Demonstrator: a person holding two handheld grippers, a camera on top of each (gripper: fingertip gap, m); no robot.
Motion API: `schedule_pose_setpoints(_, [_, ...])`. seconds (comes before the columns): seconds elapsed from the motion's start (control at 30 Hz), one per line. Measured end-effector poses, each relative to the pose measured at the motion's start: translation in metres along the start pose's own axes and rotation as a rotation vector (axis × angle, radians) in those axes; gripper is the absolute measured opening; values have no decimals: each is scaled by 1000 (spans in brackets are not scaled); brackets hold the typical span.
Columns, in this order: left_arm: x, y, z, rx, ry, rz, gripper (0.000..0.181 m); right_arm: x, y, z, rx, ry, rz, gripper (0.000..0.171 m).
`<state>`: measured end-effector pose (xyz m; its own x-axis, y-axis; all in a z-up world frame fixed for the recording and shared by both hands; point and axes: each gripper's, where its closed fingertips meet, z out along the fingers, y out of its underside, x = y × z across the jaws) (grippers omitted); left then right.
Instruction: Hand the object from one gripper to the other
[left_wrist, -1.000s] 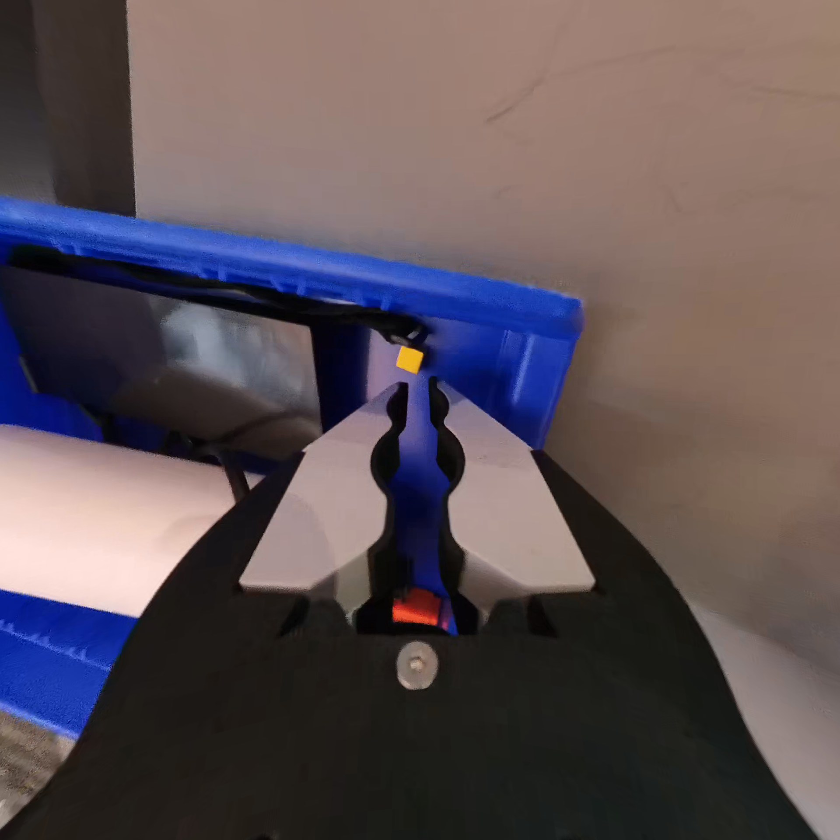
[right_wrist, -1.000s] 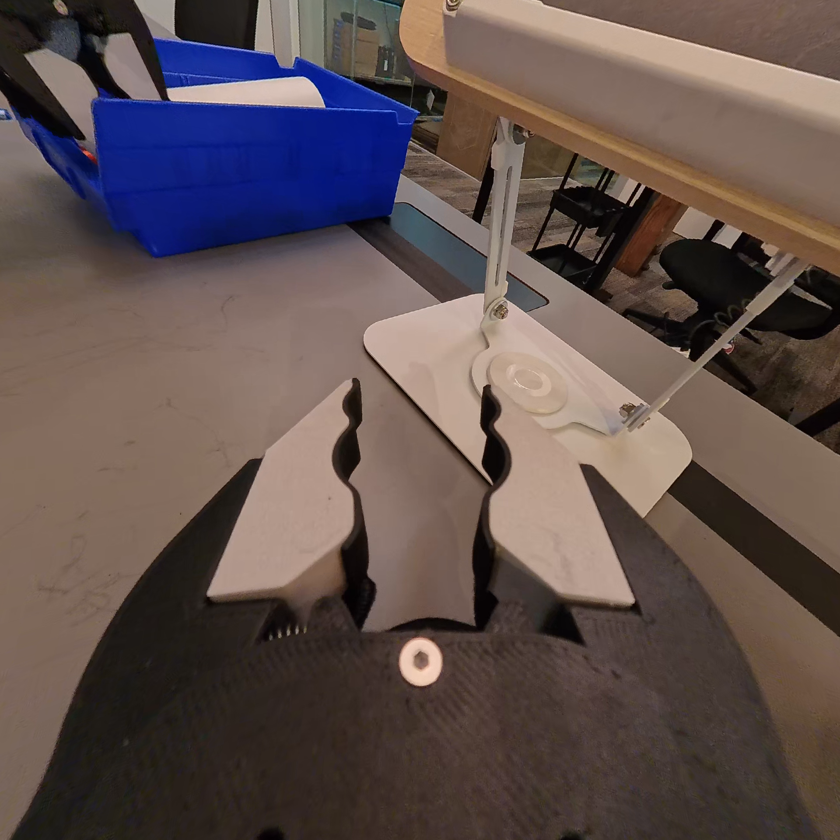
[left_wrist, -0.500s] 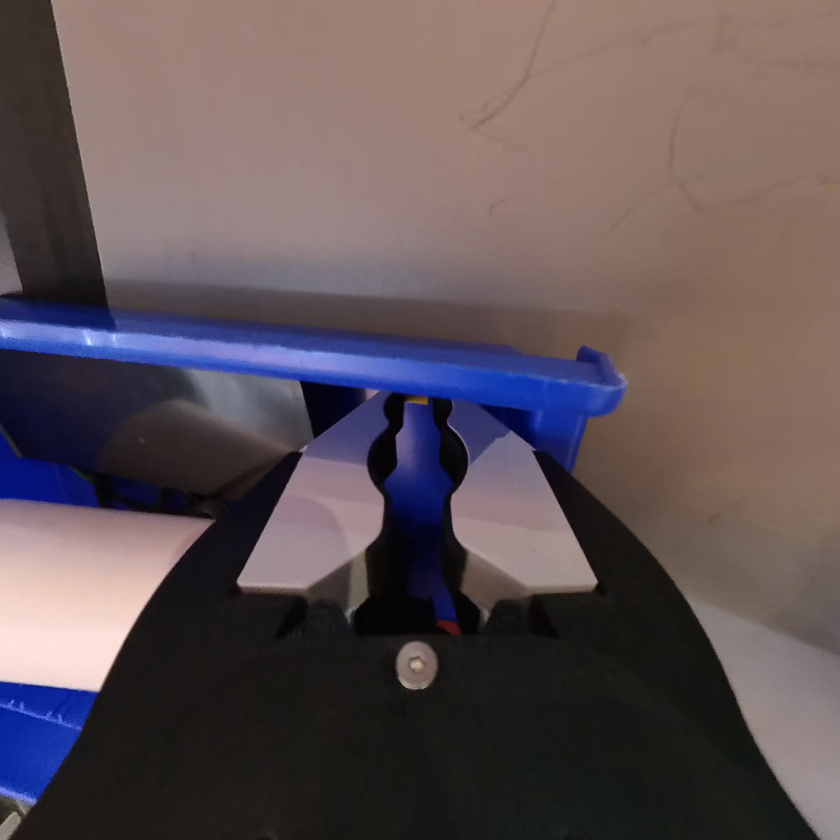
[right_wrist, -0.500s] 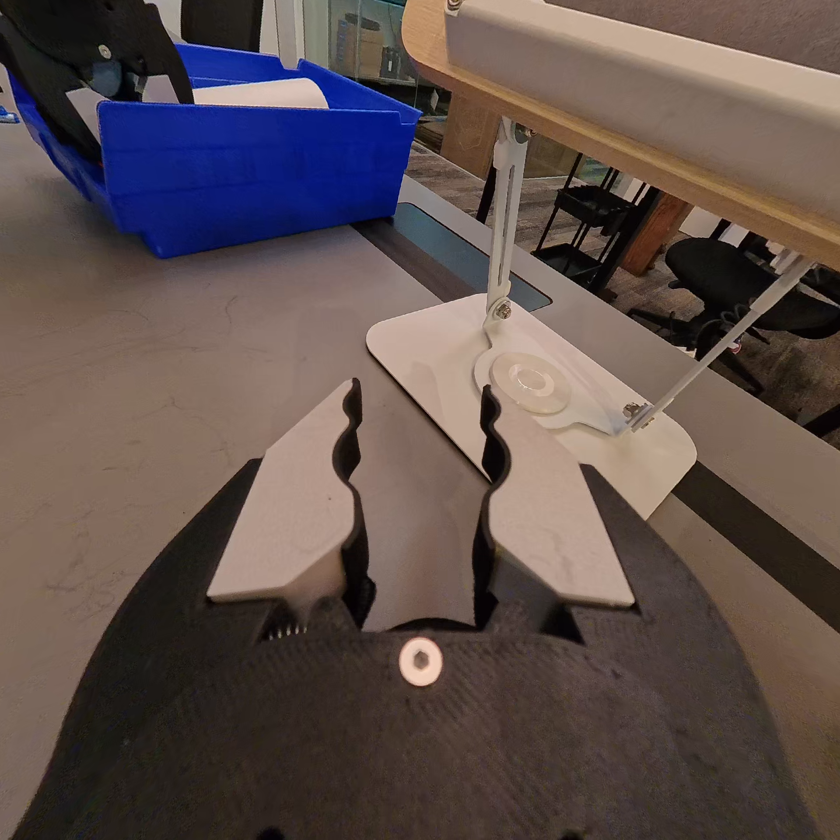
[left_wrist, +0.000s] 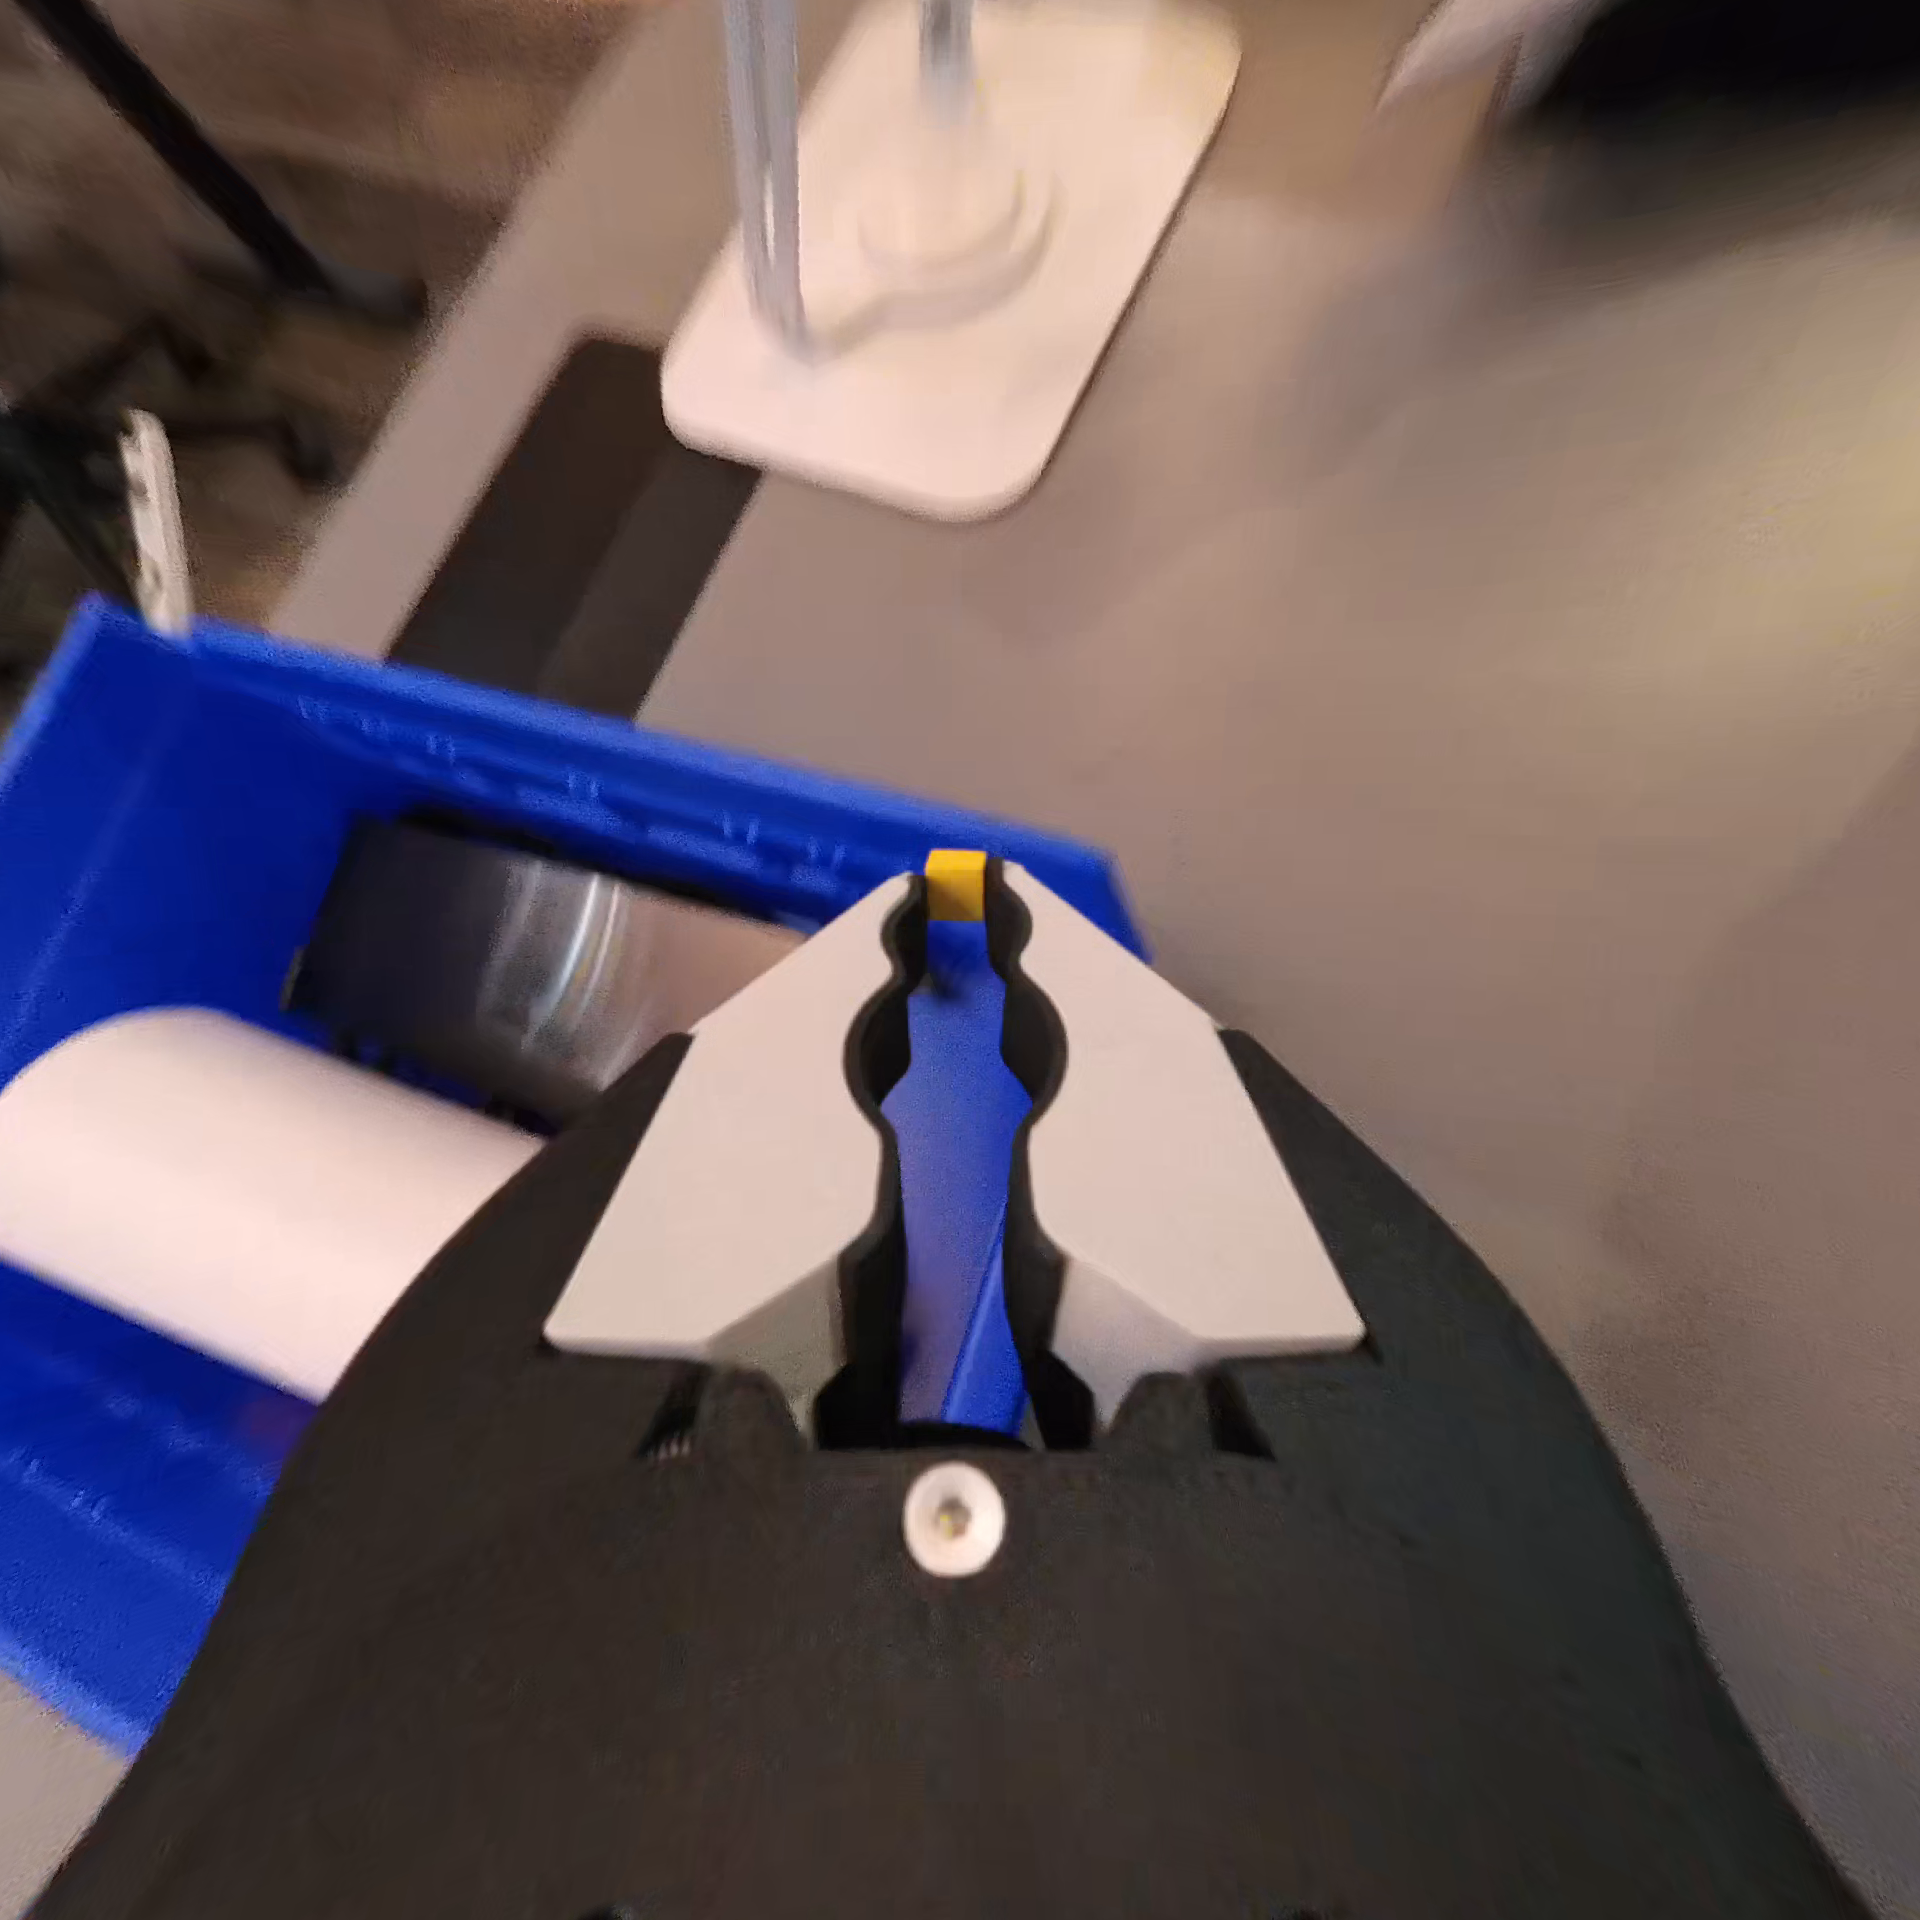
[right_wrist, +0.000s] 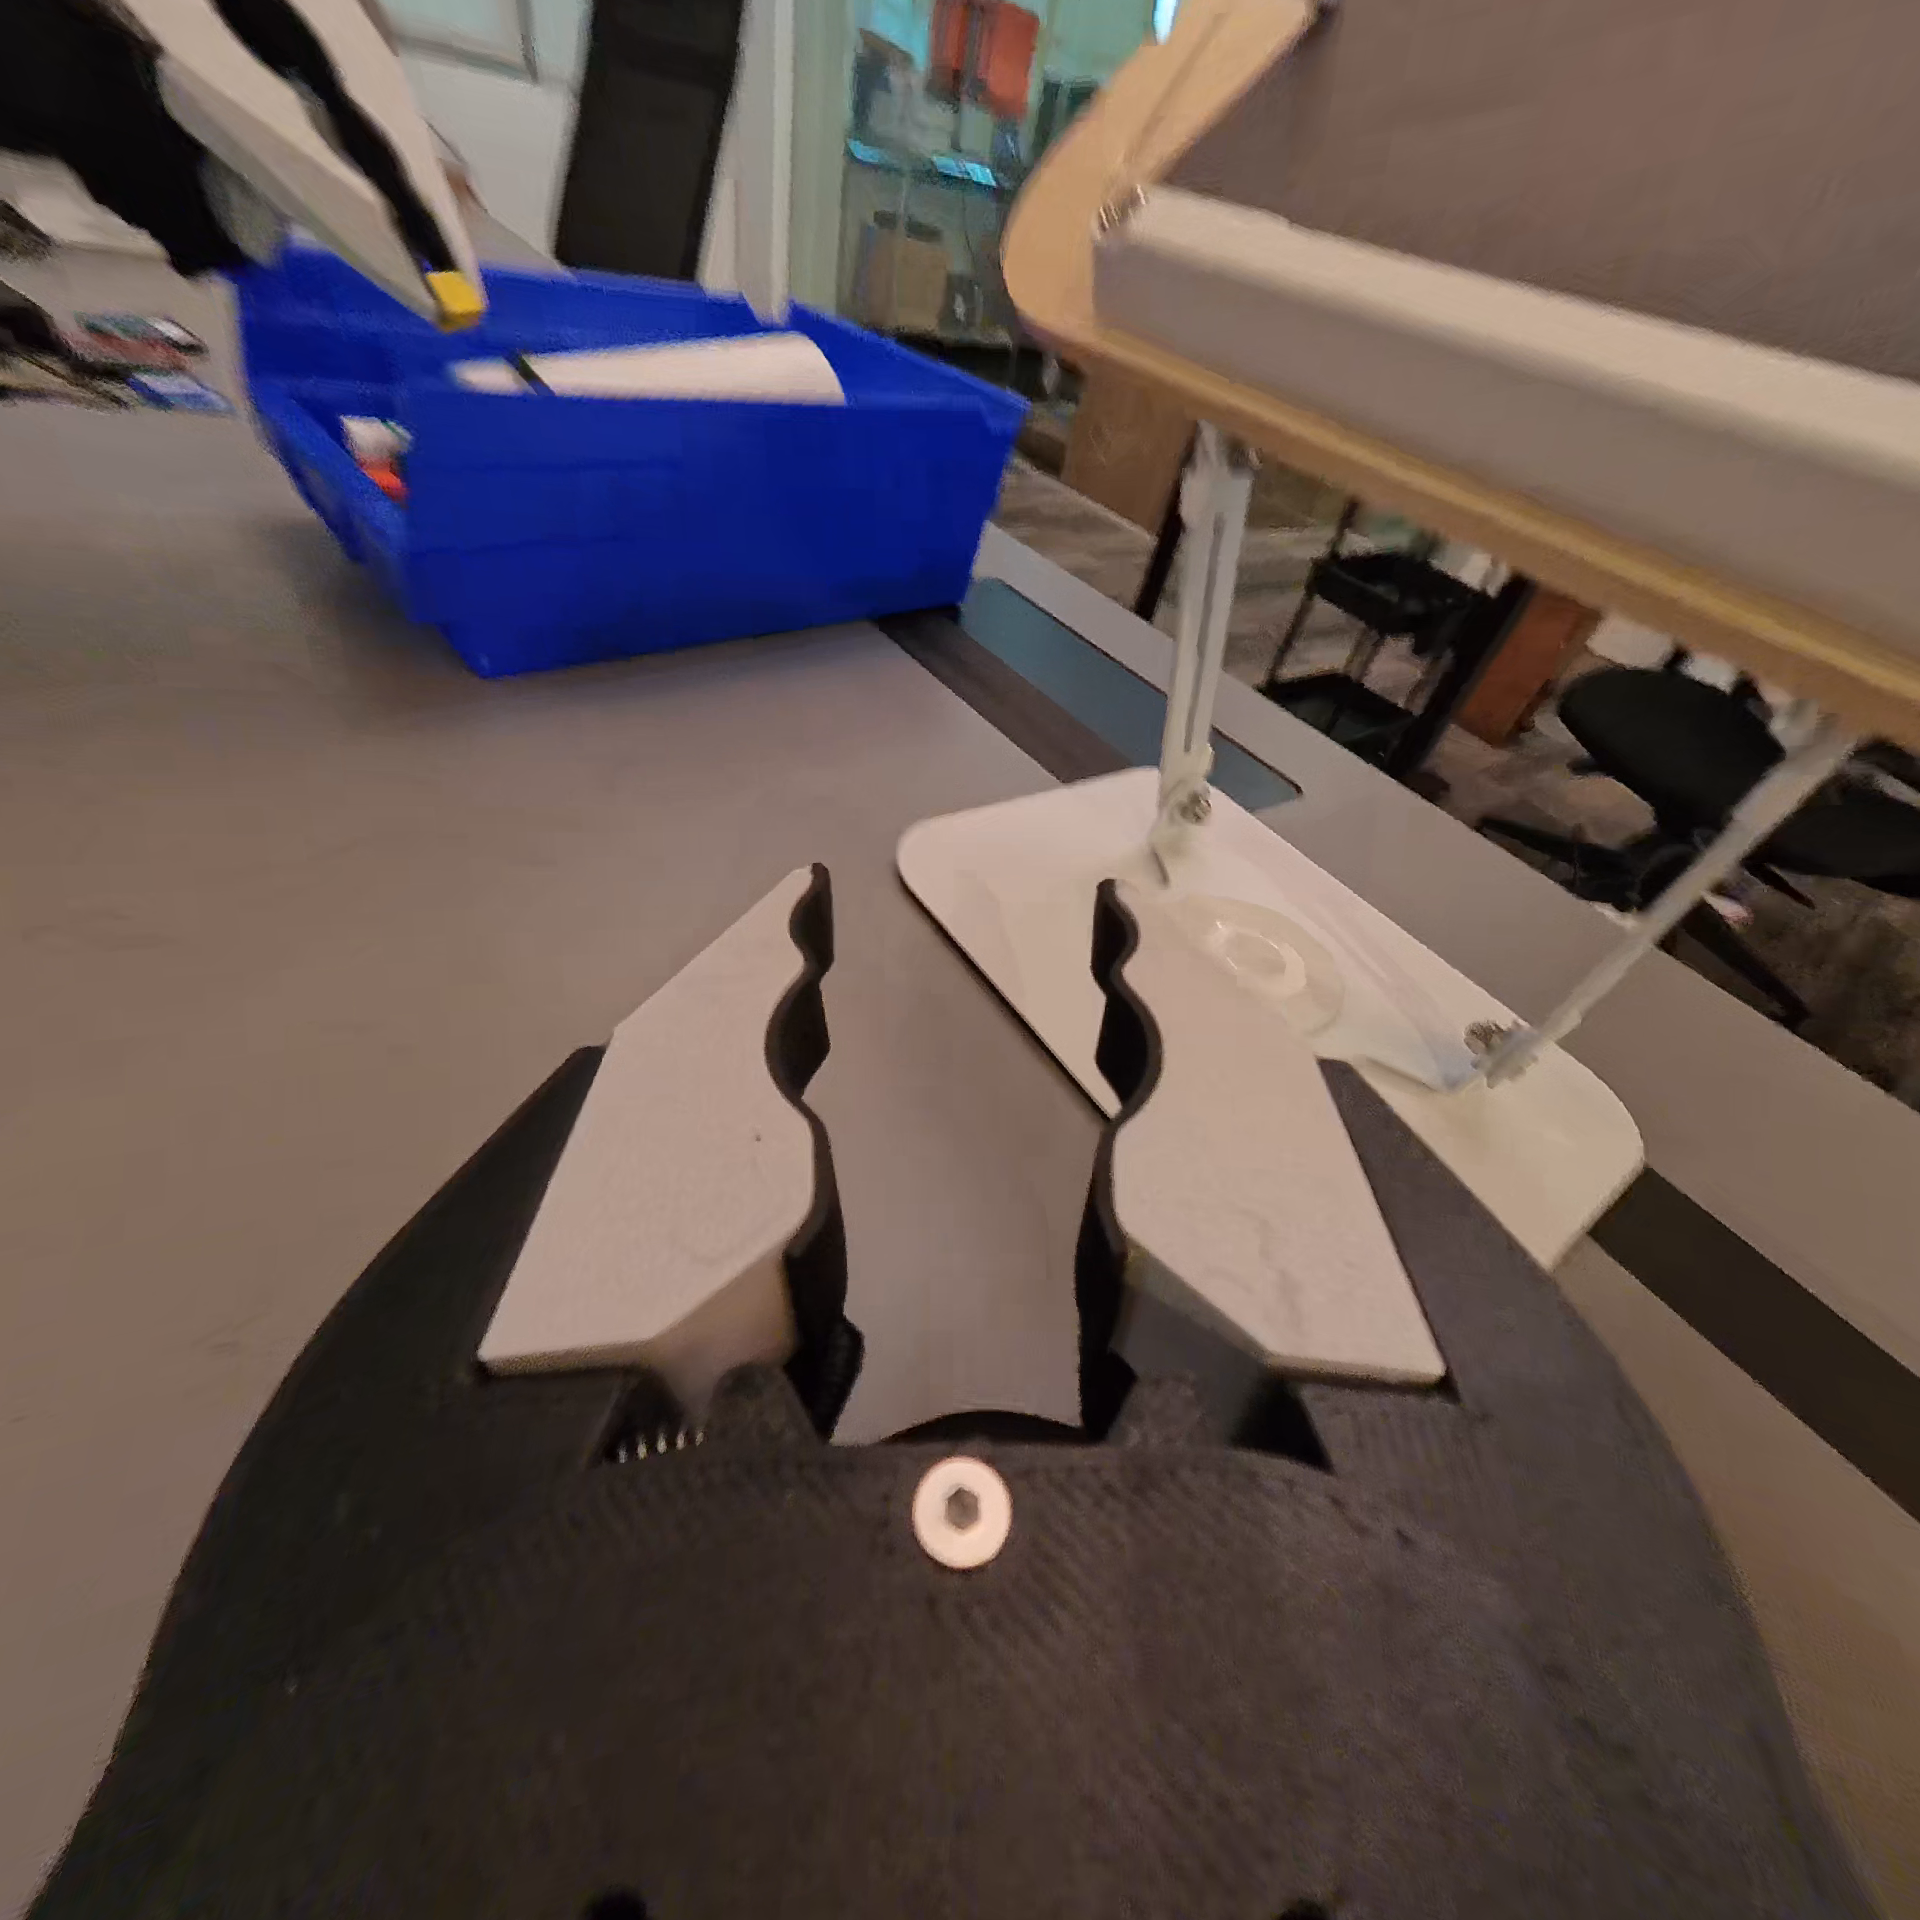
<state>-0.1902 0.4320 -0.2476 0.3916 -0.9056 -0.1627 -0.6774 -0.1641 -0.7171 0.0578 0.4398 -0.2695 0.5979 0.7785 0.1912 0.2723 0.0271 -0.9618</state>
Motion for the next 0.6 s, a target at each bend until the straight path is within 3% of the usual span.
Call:
schedule_pose_setpoints(0.03, [7, -19, -7, 94, 12, -3, 9, -5, -9, -1, 38, -29, 2, 45])
schedule_pose_setpoints(0.23, [58, -120, -24, 494, 119, 82, 10, -49, -98, -11, 256, -215, -41, 27])
schedule_pose_setpoints(0.4, [81, -174, -13, 585, 153, 193, 9, -73, -169, -24, 384, -403, -17, 20])
schedule_pose_setpoints(0.6, [109, -213, -7, 674, 270, 305, 9, -67, -190, -41, 426, -451, -48, 13])
